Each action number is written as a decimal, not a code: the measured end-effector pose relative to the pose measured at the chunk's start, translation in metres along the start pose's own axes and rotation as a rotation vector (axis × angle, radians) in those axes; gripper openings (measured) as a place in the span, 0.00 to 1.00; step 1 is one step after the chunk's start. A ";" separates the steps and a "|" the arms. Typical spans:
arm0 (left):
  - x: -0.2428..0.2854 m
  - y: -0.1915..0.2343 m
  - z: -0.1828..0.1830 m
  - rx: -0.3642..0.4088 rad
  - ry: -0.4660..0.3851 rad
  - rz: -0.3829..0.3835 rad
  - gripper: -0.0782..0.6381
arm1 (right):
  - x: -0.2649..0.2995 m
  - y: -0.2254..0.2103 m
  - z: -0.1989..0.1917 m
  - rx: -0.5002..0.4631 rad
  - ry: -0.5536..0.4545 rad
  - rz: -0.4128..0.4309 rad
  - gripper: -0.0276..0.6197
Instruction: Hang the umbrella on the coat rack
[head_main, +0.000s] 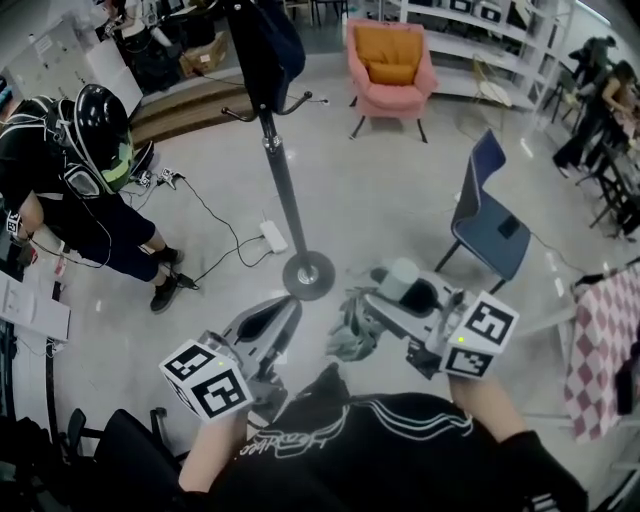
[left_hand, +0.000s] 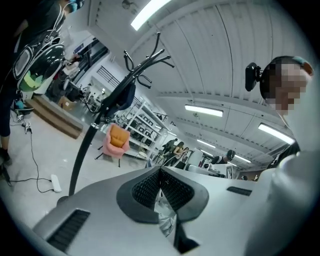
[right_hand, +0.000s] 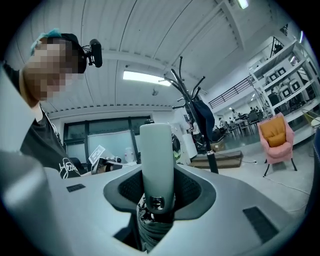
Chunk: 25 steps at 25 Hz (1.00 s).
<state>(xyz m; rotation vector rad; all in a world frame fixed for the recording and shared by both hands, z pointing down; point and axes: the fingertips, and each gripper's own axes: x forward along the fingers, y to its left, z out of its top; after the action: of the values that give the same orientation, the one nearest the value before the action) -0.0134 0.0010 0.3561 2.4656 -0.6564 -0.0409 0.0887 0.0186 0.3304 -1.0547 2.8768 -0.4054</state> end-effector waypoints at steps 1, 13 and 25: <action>0.003 0.010 0.005 -0.008 0.000 0.001 0.11 | 0.007 -0.006 0.001 -0.001 0.004 -0.002 0.27; 0.025 0.123 0.079 -0.036 -0.030 0.002 0.11 | 0.113 -0.075 0.031 -0.064 0.051 -0.005 0.27; 0.045 0.149 0.133 0.042 -0.034 0.005 0.11 | 0.174 -0.106 0.056 -0.082 0.035 0.035 0.27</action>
<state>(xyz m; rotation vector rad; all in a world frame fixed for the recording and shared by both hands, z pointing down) -0.0635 -0.1964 0.3318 2.5080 -0.6849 -0.0674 0.0302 -0.1833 0.3117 -1.0166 2.9622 -0.3091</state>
